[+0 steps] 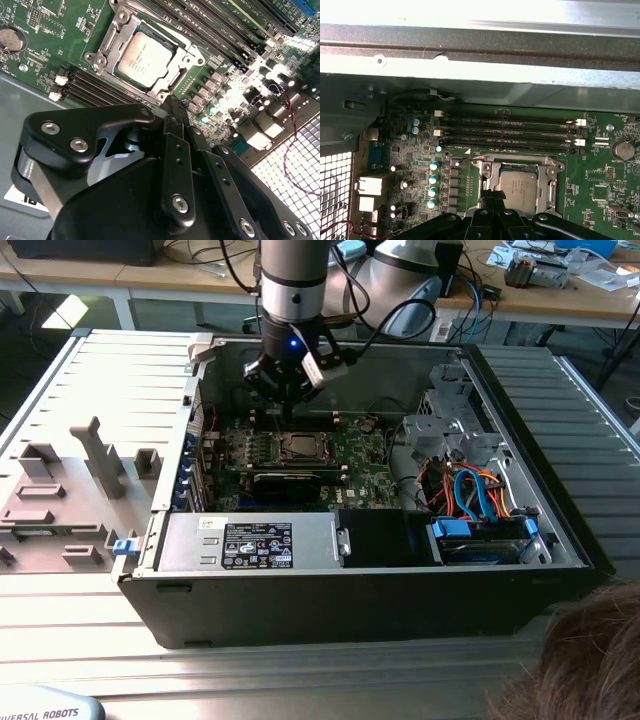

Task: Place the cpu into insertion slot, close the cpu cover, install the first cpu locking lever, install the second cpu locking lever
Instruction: 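Install the first cpu locking lever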

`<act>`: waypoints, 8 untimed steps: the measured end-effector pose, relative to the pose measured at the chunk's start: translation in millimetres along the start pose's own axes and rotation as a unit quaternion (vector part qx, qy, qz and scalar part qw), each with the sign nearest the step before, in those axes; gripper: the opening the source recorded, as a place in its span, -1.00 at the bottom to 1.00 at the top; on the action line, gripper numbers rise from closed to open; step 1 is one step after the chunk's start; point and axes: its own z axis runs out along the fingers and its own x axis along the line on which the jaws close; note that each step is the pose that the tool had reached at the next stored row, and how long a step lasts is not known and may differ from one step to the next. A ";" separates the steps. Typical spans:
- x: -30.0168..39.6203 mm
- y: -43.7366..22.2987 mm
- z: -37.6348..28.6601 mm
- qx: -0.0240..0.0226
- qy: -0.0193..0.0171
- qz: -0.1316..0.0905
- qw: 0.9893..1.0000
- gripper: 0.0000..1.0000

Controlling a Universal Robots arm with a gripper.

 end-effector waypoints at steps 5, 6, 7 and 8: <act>1.2 0.1 0.0 0.000 0.000 0.000 1.000 -0.79; 1.4 0.1 0.0 0.000 0.000 0.000 1.000 -0.79; 1.5 0.1 0.0 0.000 0.000 0.000 1.000 -0.79; 1.7 0.1 0.0 0.000 0.000 0.000 1.000 -0.79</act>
